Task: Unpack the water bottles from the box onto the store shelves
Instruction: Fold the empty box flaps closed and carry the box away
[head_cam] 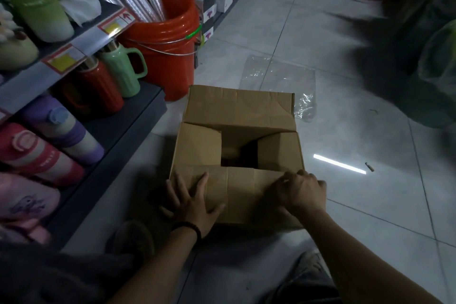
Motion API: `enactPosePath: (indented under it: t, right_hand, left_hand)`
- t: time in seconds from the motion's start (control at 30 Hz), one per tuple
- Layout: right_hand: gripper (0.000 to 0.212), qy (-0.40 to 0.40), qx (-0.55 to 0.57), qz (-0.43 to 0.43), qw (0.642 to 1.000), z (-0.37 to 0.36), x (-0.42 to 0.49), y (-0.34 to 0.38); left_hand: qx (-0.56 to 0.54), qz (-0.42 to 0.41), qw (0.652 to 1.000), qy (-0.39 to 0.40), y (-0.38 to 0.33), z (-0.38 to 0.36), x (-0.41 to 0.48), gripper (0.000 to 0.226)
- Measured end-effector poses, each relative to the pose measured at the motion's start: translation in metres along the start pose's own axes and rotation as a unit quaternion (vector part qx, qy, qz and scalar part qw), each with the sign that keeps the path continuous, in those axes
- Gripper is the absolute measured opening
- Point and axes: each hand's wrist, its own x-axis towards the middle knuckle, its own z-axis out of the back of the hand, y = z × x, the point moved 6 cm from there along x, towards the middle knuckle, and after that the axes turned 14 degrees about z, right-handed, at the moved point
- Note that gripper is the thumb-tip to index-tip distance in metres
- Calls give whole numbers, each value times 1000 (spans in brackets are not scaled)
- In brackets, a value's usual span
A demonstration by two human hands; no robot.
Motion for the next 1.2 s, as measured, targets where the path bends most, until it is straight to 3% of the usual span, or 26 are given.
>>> enactPosePath:
  t: [0.1,0.23,0.37,0.43,0.5,0.57,0.67,0.73,0.9,1.0,1.2]
  right_hand:
    - [48,-3,97,-25,995,6,42,-17]
    - [77,-22,213,-50,975,9,104,-33]
    - [88,-55,339,-73,936,14,163,-38]
    - [94,-66,345,-111,930,14,187,-42]
    - [87,-63,336,-151,928,11,204,-49]
    - [79,-79,417,-164,890,6,215,-55]
    - [60,-108,577,-166,792,-1,225,-63]
    - [64,-127,623,-173,752,-1,227,-70]
    - [53,-177,696,-150,680,6,211,-74]
    - [31,-171,742,-118,637,17,194,-65]
    - [59,-141,779,-79,606,22,171,-70]
  left_hand:
    - [31,37,999,-26,-14,3,9,83]
    - [111,87,990,-5,-38,-5,18,86]
    - [149,123,981,2,-42,-15,23,92]
    - [164,133,977,10,-43,-19,27,95]
    - [171,138,975,18,-45,-21,28,97]
    - [174,142,974,17,-44,-21,28,98]
    - [173,144,974,20,-43,-22,27,97]
    - [175,144,974,17,-43,-21,26,96]
    - [183,148,972,13,-43,-22,24,98]
    - [184,148,972,15,-42,-22,26,99]
    - [166,145,975,-2,-42,-20,25,99]
